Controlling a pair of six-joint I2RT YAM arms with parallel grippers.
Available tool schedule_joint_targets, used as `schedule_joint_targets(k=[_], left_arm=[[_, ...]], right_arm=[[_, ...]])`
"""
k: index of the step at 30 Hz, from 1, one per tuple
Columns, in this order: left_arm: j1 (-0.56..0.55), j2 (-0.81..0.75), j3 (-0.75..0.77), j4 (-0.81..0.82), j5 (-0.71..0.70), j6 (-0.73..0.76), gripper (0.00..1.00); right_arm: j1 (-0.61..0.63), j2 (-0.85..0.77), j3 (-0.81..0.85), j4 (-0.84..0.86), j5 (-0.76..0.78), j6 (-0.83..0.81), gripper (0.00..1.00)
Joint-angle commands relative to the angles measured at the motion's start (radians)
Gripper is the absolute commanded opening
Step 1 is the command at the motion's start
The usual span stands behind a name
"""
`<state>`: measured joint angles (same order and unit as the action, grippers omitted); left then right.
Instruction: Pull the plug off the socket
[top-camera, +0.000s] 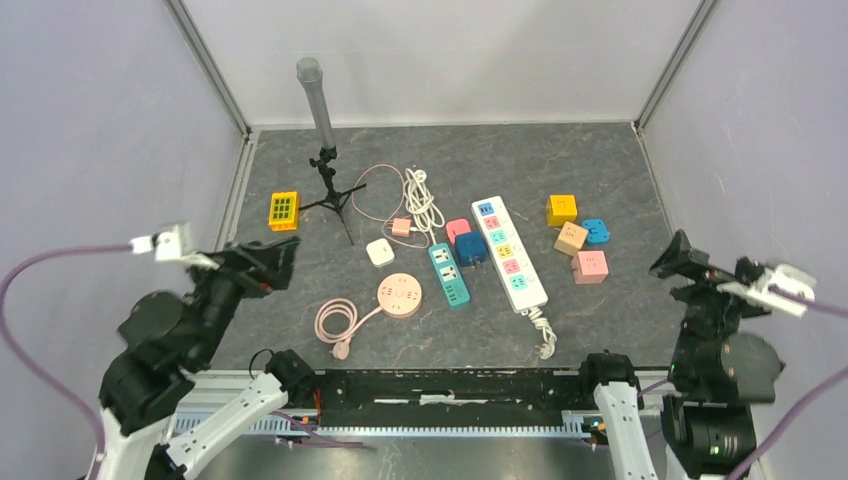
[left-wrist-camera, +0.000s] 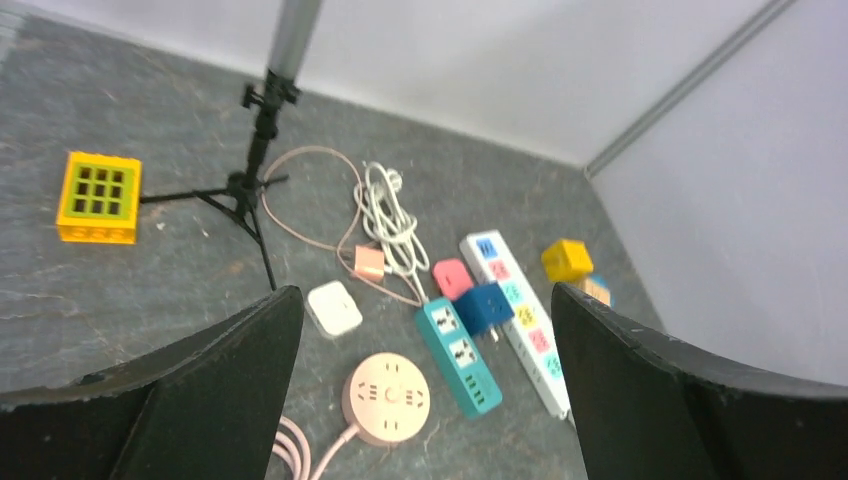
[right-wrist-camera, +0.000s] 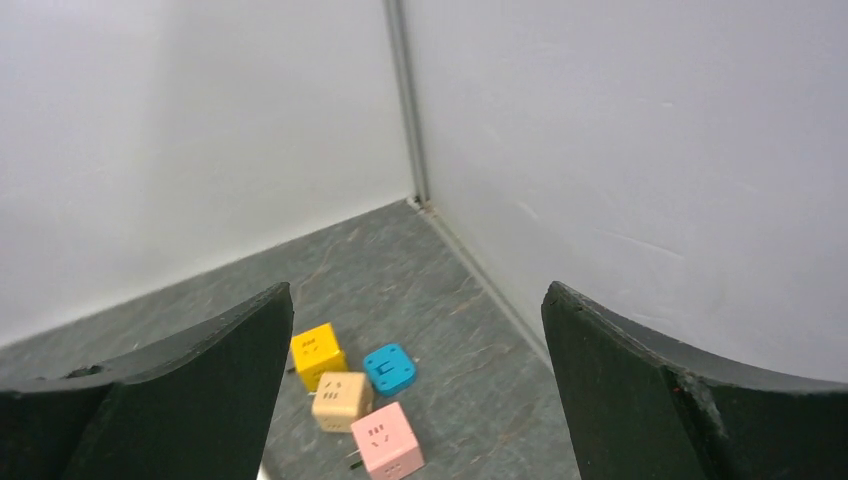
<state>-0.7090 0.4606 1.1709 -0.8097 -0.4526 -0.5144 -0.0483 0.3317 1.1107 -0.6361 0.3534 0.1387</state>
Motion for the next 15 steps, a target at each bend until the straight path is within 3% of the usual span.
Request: schedule_joint_targets(k=[1,15], left_arm=[[0.003,-0.106,-0.052,0.038,-0.129,0.004,1.0],[0.004,-0.131,-0.024,-0.016,-0.175,0.06,1.0]], right_arm=[[-0.003,-0.1,-0.031,0.0,0.156,-0.05,0.98],[-0.004,-0.095,-0.023,-0.024,0.147,-0.019,0.98]])
